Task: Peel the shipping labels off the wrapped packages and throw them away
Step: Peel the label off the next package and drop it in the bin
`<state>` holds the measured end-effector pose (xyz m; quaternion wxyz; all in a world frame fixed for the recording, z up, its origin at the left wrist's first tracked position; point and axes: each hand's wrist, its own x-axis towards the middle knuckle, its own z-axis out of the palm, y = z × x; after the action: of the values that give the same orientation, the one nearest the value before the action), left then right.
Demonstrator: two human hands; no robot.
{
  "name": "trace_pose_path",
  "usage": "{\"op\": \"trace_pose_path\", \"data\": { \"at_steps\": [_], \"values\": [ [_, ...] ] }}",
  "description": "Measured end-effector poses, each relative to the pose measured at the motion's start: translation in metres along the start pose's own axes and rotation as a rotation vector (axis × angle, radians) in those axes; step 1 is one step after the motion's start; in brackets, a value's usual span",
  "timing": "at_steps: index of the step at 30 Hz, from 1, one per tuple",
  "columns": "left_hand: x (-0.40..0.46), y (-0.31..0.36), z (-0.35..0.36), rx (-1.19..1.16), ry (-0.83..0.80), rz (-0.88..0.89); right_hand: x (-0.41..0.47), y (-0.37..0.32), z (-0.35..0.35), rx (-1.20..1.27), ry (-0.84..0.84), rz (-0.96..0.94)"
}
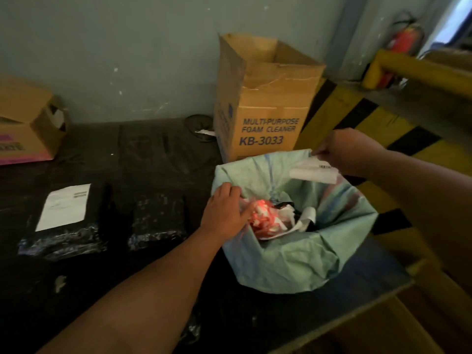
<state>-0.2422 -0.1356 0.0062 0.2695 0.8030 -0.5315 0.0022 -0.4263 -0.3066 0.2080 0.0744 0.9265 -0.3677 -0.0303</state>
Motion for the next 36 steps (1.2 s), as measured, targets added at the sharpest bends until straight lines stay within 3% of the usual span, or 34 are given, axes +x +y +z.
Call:
{"op": "trace_pose_path", "data": {
  "at_steps": [8,14,28,36],
  "values": [
    [0.013,0.049,0.032,-0.019,-0.074,-0.218,-0.026,0.062,0.002,-0.047,-0.012,0.113],
    [0.013,0.043,0.040,0.071,-0.064,-0.207,-0.030,0.075,0.006,-0.020,0.010,0.125],
    [0.010,0.038,0.041,-0.037,-0.064,-0.228,-0.025,0.078,0.013,0.096,0.027,0.130],
    [0.008,0.041,0.026,-0.086,-0.146,-0.233,-0.023,0.032,0.031,0.216,0.000,-0.057]
  ]
}}
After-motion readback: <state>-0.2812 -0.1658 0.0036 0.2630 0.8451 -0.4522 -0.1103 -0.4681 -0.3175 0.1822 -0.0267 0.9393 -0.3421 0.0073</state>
